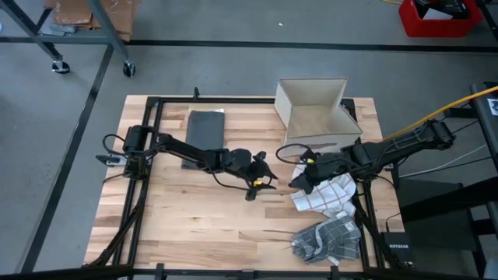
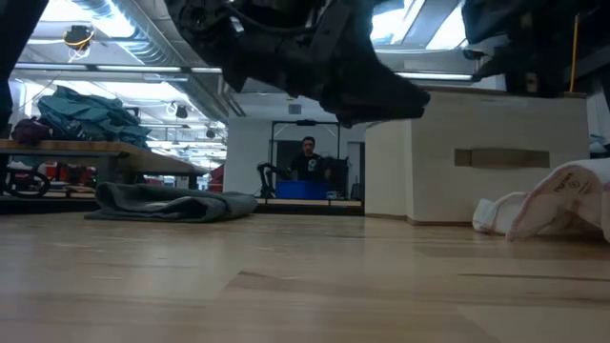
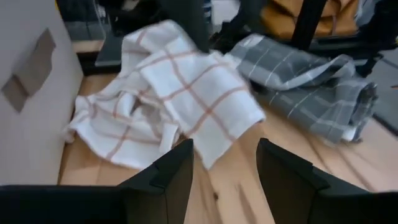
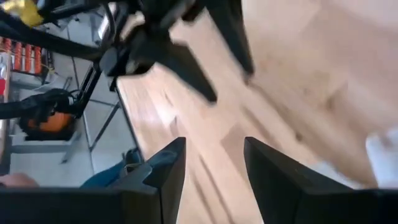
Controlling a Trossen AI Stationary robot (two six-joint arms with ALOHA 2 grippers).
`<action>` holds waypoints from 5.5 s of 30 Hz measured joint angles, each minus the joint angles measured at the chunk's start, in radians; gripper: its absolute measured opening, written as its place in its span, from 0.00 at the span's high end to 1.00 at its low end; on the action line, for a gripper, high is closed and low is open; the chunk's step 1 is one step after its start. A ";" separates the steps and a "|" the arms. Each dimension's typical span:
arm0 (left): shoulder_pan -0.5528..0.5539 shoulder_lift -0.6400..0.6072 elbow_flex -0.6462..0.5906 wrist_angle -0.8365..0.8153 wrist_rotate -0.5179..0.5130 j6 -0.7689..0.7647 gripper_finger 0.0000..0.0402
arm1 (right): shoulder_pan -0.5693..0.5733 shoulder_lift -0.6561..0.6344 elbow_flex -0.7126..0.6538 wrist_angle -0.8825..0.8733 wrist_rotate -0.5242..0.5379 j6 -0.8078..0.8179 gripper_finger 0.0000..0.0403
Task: Fold towel
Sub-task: Fold the white kitchen towel
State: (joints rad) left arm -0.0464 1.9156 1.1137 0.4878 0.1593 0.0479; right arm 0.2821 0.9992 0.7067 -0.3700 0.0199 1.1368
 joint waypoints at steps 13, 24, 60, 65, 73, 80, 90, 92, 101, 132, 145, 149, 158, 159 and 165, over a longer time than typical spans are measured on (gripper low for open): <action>0.069 0.000 -0.002 -0.107 0.000 -0.171 0.59 | 0.001 0.071 0.006 -0.195 -0.238 0.221 0.59; 0.111 0.000 -0.002 -0.205 0.001 -0.137 0.59 | 0.017 0.445 0.266 -0.427 -0.274 0.190 0.59; 0.119 0.000 -0.002 -0.350 0.001 0.057 0.59 | 0.097 0.913 0.671 -1.189 -0.049 0.162 0.79; 0.119 0.000 -0.002 -0.351 0.001 0.054 0.59 | 0.097 0.913 0.671 -1.195 -0.010 0.060 0.96; 0.119 -0.013 -0.002 -0.378 0.002 -0.029 0.60 | 0.097 0.904 0.713 -1.202 0.031 0.008 0.98; 0.119 -0.135 -0.002 -0.508 0.005 0.046 0.71 | 0.088 0.864 0.849 -1.203 0.218 0.001 0.99; 0.116 -0.400 -0.002 -0.708 0.006 0.059 0.78 | 0.036 0.800 1.151 -1.203 0.517 -0.130 0.99; 0.116 -0.458 -0.002 -0.721 0.006 0.059 0.78 | 0.026 0.800 1.241 -1.202 0.570 -0.198 0.99; 0.116 -0.710 -0.002 -0.744 0.005 0.072 0.78 | 0.016 0.798 1.626 -1.157 0.807 -0.543 0.99; 0.092 -0.785 -0.002 -0.745 -0.019 0.015 0.78 | 0.018 0.613 1.603 -0.750 0.707 -0.891 0.99; -0.012 -0.489 -0.002 -0.723 -0.018 -0.169 0.52 | 0.018 0.656 1.603 -0.687 0.755 -0.958 0.99; -0.032 -0.409 -0.002 -0.699 -0.017 -0.183 0.47 | 0.018 0.656 1.603 -0.640 0.755 -0.972 0.99; -0.037 -0.303 -0.003 -0.636 -0.061 -0.185 0.47 | 0.018 0.657 1.603 -0.566 0.721 -1.015 0.99; -0.037 -0.298 -0.003 -0.626 -0.075 -0.191 0.47 | 0.018 0.657 1.603 -0.566 0.721 -1.015 0.99; -0.032 -0.295 -0.003 -0.630 -0.194 -0.291 0.47 | 0.018 0.657 1.603 -0.566 0.721 -1.015 0.99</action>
State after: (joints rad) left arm -0.0780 1.6203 1.1110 -0.1421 -0.0347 -0.2434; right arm 0.3004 1.6558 2.3100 -0.9360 0.7406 0.1219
